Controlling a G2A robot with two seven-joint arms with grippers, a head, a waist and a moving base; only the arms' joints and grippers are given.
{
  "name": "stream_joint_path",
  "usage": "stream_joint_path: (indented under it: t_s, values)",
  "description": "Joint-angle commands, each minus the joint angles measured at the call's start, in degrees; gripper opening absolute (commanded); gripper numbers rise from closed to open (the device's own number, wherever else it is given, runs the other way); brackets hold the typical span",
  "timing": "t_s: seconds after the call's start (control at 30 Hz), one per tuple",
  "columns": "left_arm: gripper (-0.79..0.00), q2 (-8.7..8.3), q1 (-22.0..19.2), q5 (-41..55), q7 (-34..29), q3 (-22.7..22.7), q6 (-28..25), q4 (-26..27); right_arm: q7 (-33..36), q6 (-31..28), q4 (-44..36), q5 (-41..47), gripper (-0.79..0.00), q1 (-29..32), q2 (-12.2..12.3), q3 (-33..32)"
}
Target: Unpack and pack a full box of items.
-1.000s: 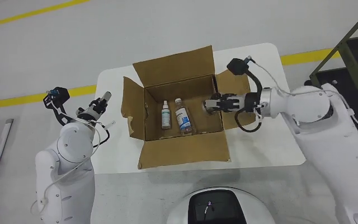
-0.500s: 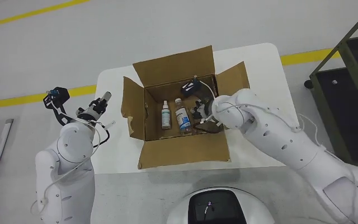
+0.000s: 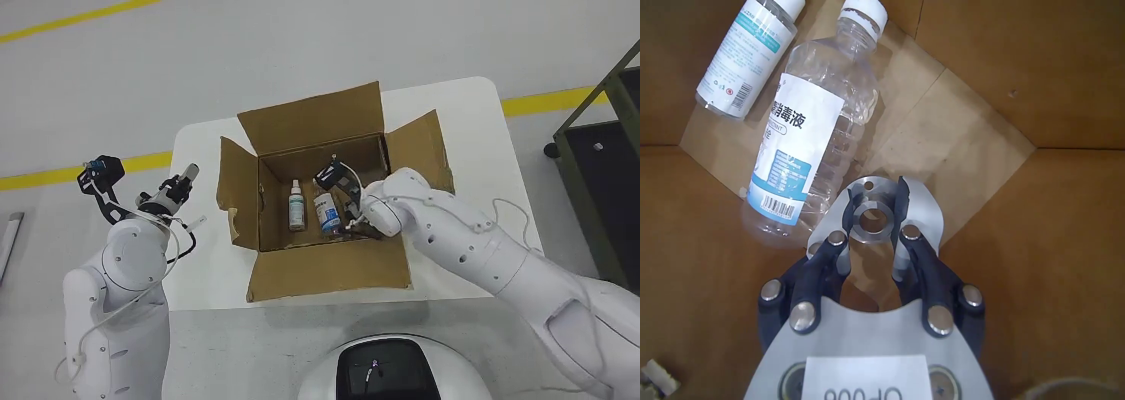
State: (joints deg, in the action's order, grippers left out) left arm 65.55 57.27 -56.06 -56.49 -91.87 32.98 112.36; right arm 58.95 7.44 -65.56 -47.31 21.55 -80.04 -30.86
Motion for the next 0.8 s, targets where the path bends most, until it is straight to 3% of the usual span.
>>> stream_joint_path:
  t_s: [0.0, 0.13, 0.27, 0.3, 0.33, 0.4, 0.47, 0.53, 0.6, 0.63, 0.77]
  values:
    - [0.000, 0.00, 0.0, 0.0, 0.0, 0.0, 0.0, 0.0, -0.1, -0.1, 0.8, 0.1, -0.551, -0.2, -0.4, 0.0]
    - [0.000, 0.00, 0.0, 0.0, 0.0, 0.0, 0.0, 0.0, -0.3, -0.5, 1.9, 0.3, -0.443, -0.6, -1.0, -0.5]
    - [0.000, 0.00, 0.0, 0.0, 0.0, 0.0, 0.0, 0.0, -0.3, -0.9, 0.9, 0.9, -0.394, -0.6, -1.0, -2.5]
    - [0.000, 0.00, 0.0, 0.0, 0.0, 0.0, 0.0, 0.0, 0.1, -1.4, 0.5, 1.8, -0.249, -0.6, -0.9, -3.4]
    - [0.000, 0.00, 0.0, 0.0, 0.0, 0.0, 0.0, 0.0, 0.3, -1.7, -0.1, 2.5, -0.154, -0.7, -0.7, -4.5]
    - [0.000, 0.00, 0.0, 0.0, 0.0, 0.0, 0.0, 0.0, 0.5, -2.4, -2.3, 3.0, -0.219, -0.8, 0.0, -7.2]
    - [0.000, 0.00, 0.0, 0.0, 0.0, 0.0, 0.0, 0.0, 0.7, -2.7, -5.9, 5.2, -0.403, -0.3, 1.2, -11.9]
    - [0.000, 0.00, 0.0, 0.0, 0.0, 0.0, 0.0, 0.0, 1.0, -3.1, -11.2, 6.7, -0.508, 1.1, 2.7, -17.8]
    - [0.000, 0.00, 0.0, 0.0, 0.0, 0.0, 0.0, 0.0, 1.4, -4.1, -17.6, 8.3, -0.720, 3.9, 4.5, -24.7]
    - [0.000, 0.00, 0.0, 0.0, 0.0, 0.0, 0.0, 0.0, 1.9, -4.8, -20.6, 9.5, -0.785, 5.7, 5.3, -28.3]
    - [0.000, 0.00, 0.0, 0.0, 0.0, 0.0, 0.0, 0.0, 3.0, -7.6, -31.1, 15.8, -0.785, 12.9, 8.0, -43.7]
